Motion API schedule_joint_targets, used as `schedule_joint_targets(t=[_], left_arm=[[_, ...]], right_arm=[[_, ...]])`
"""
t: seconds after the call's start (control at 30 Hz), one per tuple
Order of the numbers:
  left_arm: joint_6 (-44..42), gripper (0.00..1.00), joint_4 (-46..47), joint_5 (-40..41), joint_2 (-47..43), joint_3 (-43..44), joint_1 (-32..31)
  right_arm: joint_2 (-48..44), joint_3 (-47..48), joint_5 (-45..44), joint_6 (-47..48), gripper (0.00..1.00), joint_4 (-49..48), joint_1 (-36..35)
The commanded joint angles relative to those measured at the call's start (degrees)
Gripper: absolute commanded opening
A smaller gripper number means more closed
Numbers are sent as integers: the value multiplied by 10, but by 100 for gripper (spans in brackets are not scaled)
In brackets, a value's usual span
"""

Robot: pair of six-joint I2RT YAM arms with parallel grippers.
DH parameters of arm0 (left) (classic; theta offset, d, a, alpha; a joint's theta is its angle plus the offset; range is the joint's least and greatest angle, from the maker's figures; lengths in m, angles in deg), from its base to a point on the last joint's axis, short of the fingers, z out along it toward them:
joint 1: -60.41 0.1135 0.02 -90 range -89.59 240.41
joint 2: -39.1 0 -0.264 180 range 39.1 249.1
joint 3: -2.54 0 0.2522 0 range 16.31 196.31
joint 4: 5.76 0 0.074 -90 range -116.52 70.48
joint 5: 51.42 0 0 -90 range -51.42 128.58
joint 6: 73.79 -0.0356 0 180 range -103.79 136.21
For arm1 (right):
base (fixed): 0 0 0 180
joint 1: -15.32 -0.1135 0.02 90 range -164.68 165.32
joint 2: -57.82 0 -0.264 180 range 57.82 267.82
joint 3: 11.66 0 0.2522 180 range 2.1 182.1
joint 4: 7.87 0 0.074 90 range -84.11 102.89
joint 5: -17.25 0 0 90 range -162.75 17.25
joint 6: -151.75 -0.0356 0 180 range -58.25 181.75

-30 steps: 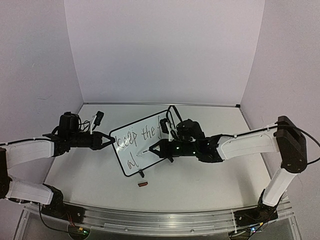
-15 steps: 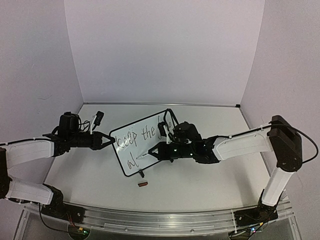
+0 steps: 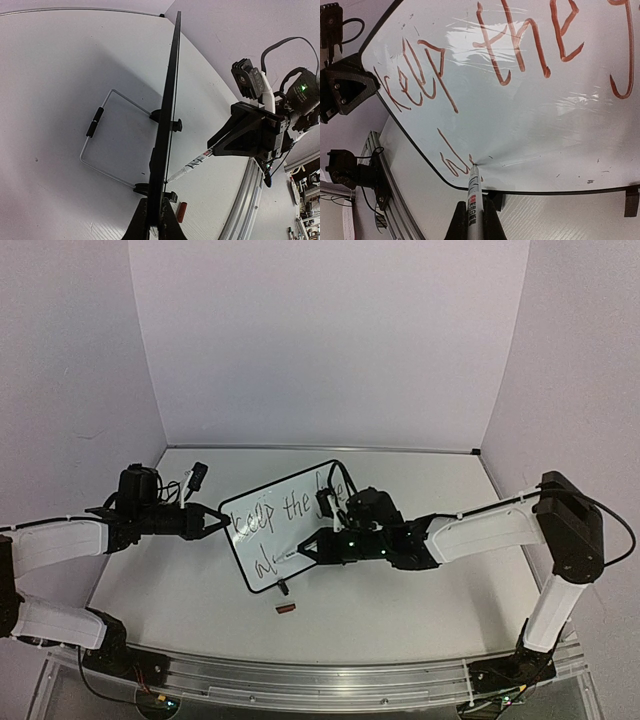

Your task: Write a sentence on the whiteboard

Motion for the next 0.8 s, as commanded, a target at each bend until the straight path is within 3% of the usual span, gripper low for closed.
schedule_joint_targets(t=[0.0,0.4,0.77], left_arm=[[-26,0,-5,34,-7,17,4],[-26,0,-5,35,-8,18,5],[-27,0,-5,35,-6,18,5]], right_arm=[[6,-7,6,-7,0,-9,3],[-37,16,7,5,0,-8,3],[-11,55,-2,19,0,-8,2]])
